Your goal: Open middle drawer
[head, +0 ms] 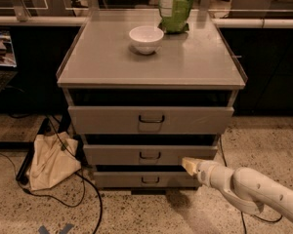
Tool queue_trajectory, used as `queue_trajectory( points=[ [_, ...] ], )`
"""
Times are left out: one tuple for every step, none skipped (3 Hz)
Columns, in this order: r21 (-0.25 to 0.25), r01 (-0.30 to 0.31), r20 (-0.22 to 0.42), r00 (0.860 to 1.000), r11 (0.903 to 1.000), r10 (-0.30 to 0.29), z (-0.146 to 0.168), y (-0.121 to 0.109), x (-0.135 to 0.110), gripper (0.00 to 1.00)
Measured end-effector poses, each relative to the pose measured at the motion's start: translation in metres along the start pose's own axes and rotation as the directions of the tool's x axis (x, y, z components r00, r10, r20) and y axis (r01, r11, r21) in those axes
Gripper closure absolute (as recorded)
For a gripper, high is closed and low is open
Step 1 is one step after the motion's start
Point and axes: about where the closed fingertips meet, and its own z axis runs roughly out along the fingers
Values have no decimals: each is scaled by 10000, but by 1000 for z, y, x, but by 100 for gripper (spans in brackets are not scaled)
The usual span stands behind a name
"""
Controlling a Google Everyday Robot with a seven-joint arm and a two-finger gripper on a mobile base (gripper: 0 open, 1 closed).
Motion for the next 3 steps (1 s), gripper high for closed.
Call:
queue_trajectory(
  points=[
    [49,-70,698,9975,10000,66,25,-6,-11,100],
    [170,-98,1583,9874,9998,70,58,-20,-35,100],
    [398,-209,2245,9744,9990,115,80,-36,-58,100]
  ],
)
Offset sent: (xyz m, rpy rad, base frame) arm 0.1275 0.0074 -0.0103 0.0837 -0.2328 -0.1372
